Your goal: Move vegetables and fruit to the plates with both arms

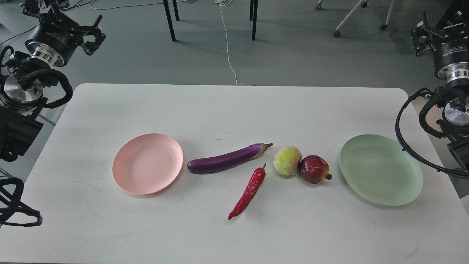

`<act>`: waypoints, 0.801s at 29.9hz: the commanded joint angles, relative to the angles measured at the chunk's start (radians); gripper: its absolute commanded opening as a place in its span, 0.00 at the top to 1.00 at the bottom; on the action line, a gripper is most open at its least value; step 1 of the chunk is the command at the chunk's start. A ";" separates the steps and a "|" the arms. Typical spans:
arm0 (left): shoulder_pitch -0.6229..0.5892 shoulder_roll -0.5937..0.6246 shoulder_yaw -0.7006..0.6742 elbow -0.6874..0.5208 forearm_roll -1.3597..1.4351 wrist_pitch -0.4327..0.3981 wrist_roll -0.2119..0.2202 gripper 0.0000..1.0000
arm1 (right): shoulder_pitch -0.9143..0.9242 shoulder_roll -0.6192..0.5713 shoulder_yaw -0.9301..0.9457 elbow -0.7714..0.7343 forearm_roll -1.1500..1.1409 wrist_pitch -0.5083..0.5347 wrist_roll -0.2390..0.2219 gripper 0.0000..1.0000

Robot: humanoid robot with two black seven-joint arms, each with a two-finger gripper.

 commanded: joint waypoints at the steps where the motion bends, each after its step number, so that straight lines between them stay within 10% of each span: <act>1: -0.012 0.000 0.004 0.000 0.000 0.001 0.000 0.02 | 0.016 -0.031 -0.037 0.005 -0.020 0.000 -0.006 0.01; 11: 0.003 0.023 0.015 0.023 0.002 0.002 0.002 0.02 | 0.298 -0.144 -0.333 0.018 -0.227 0.000 -0.002 0.01; 24: 0.000 0.025 0.012 0.046 -0.001 0.010 0.000 0.02 | 0.643 -0.095 -0.742 0.277 -1.063 0.000 0.017 0.01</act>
